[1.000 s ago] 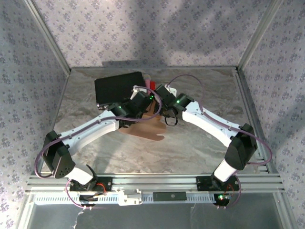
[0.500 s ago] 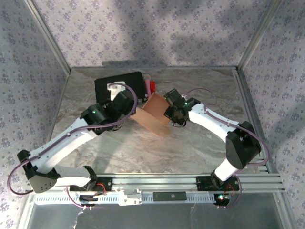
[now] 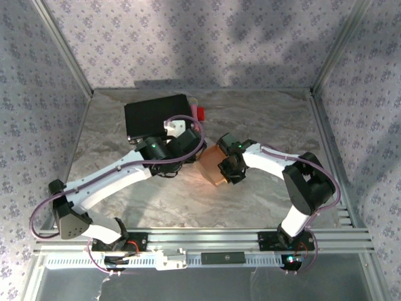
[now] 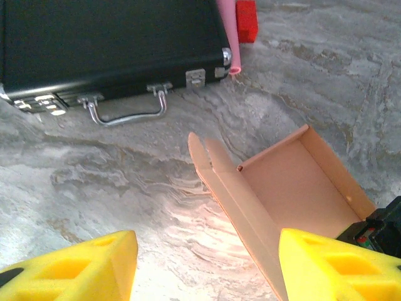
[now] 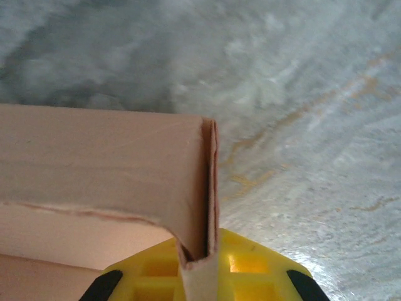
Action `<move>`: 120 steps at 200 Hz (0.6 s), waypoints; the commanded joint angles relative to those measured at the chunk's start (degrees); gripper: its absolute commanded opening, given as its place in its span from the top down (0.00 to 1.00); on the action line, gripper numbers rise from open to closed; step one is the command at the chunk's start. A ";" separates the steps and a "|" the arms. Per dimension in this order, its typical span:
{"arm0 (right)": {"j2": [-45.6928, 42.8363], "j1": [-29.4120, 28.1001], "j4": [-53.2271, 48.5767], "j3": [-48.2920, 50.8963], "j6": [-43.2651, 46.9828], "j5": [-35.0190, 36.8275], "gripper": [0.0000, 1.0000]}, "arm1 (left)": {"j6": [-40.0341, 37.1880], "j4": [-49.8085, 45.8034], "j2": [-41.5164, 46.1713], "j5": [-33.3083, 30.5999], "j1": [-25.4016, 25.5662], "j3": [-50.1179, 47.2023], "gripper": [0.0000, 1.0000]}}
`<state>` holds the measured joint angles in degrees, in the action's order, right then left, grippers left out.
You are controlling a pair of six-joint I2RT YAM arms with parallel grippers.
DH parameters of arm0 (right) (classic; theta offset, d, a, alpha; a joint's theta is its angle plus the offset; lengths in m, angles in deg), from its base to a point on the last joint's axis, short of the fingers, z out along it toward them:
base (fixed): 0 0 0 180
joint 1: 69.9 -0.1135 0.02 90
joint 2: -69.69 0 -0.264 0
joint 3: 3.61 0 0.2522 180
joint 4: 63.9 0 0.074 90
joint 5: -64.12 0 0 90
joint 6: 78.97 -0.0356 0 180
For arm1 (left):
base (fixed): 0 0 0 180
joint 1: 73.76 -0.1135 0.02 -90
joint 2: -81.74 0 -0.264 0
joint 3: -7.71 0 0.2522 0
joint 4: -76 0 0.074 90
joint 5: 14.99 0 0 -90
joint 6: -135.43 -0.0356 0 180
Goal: Fold the paper box
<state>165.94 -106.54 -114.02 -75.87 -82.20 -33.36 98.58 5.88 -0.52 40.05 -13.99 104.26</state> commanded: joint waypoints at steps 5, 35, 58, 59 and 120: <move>0.10 -0.04 -0.67 1.40 -6.03 -1.68 1.00 | 5.32 -2.19 -1.33 1.05 1.06 2.07 0.37; -0.47 0.02 1.25 3.19 -8.07 -1.56 0.98 | 6.52 1.18 -3.19 1.91 1.55 0.81 0.36; -0.30 0.01 1.65 3.46 -8.18 -2.09 0.95 | 6.36 3.26 -5.34 4.29 1.58 0.80 0.35; -0.29 0.05 1.69 3.51 -8.14 -2.09 0.94 | 6.36 3.36 -5.44 4.37 1.58 0.84 0.35; -4.37 0.78 4.64 5.08 -6.00 -1.90 0.57 | 5.40 7.15 -8.15 7.00 1.59 0.24 0.37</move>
<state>165.08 -106.15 -108.31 -71.80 -88.58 -36.18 104.04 11.30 -8.47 45.91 -12.88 104.24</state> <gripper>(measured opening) 0.302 0.643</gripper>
